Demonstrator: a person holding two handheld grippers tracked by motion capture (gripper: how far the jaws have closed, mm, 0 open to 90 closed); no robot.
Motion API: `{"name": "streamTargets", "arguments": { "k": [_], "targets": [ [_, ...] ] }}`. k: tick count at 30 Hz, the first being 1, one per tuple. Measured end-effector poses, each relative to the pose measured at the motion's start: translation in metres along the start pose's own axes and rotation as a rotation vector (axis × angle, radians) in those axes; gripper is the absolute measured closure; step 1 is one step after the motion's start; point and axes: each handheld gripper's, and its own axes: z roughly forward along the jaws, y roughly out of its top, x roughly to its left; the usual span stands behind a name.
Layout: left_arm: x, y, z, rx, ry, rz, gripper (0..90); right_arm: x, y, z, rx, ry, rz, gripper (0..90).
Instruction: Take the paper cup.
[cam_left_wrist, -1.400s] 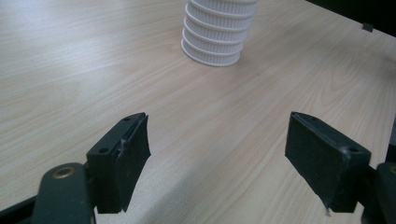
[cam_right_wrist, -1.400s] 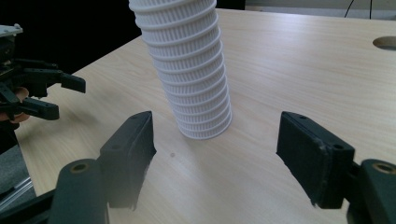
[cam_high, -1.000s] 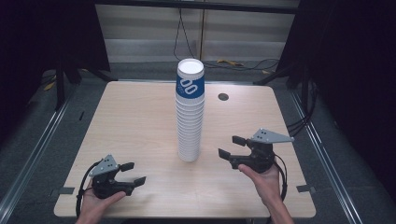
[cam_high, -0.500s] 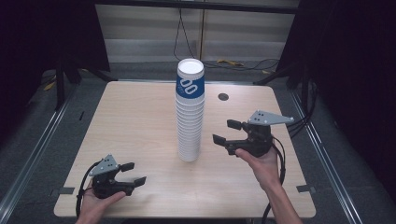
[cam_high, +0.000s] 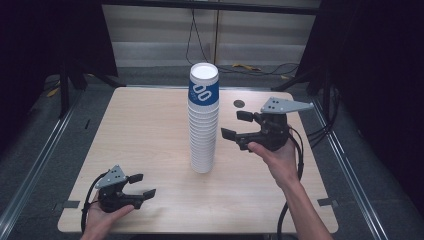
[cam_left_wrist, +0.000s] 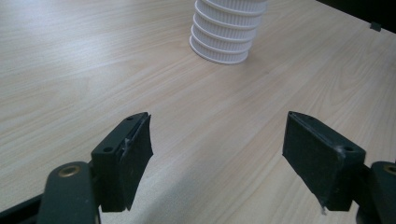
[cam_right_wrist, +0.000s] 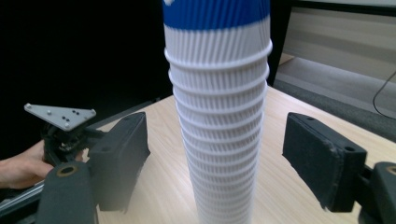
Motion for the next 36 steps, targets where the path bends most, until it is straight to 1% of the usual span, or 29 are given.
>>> {"name": "streamTargets", "arguments": {
  "k": [2, 3, 5, 6, 7, 8, 10, 11, 12, 17, 18, 24, 25, 28, 29, 34, 36],
  "targets": [
    [0.000, 0.000, 0.000, 0.002, -0.002, 0.002, 23.8, 0.001, 0.006, 0.002, -0.001, 0.005, -0.007, 21.9],
    [0.000, 0.000, 0.000, 0.001, -0.002, 0.001, 23.8, 0.002, 0.013, 0.004, -0.006, 0.010, -0.014, 21.4],
    [0.000, 0.000, 0.001, 0.000, -0.001, 0.000, 23.8, 0.002, 0.016, 0.005, -0.008, 0.012, -0.016, 21.4],
    [0.000, 0.000, 0.001, 0.003, -0.001, -0.003, 23.8, 0.002, 0.023, 0.007, -0.017, 0.020, -0.024, 21.4],
    [0.000, 0.000, 0.001, 0.003, 0.000, -0.002, 23.8, 0.002, 0.027, 0.008, -0.021, 0.020, -0.026, 21.4],
    [0.000, 0.000, 0.001, 0.003, 0.000, -0.002, 23.7, 0.002, 0.027, 0.008, -0.021, 0.020, -0.026, 21.4],
    [0.000, 0.000, 0.001, 0.002, -0.002, -0.001, 23.7, 0.003, 0.035, 0.009, -0.026, 0.027, -0.033, 21.4],
    [0.000, 0.000, 0.000, 0.001, -0.004, 0.000, 23.8, 0.003, 0.042, 0.010, -0.022, 0.024, -0.041, 21.4],
    [0.000, 0.000, 0.000, 0.001, -0.004, 0.000, 23.8, 0.003, 0.042, 0.010, -0.022, 0.024, -0.041, 21.4],
    [0.000, 0.000, 0.000, -0.003, -0.002, 0.007, 24.3, 0.002, 0.058, 0.014, 0.008, 0.034, -0.049, 21.4],
    [0.000, 0.000, 0.000, -0.003, -0.002, 0.007, 24.4, 0.002, 0.063, 0.016, 0.015, 0.034, -0.056, 21.4],
    [0.000, 0.000, 0.000, 0.001, -0.002, 0.010, 24.3, 0.002, 0.072, 0.021, 0.013, 0.032, -0.061, 20.4],
    [0.000, 0.000, 0.000, 0.000, -0.003, 0.009, 24.3, 0.002, 0.076, 0.024, 0.014, 0.033, -0.065, 19.9],
    [0.000, 0.000, 0.000, -0.001, -0.002, 0.006, 24.3, 0.003, 0.079, 0.026, 0.015, 0.028, -0.068, 19.0],
    [0.000, 0.000, 0.000, -0.001, -0.001, 0.007, 24.3, 0.003, 0.083, 0.028, 0.020, 0.020, -0.072, 17.4],
    [0.000, 0.000, 0.000, 0.000, -0.002, 0.008, 24.3, 0.002, 0.090, 0.033, 0.021, 0.018, -0.067, 16.6],
    [0.000, 0.000, 0.000, 0.001, -0.001, 0.010, 24.3, 0.001, 0.096, 0.036, 0.036, 0.020, -0.071, 15.9]
  ]
}}
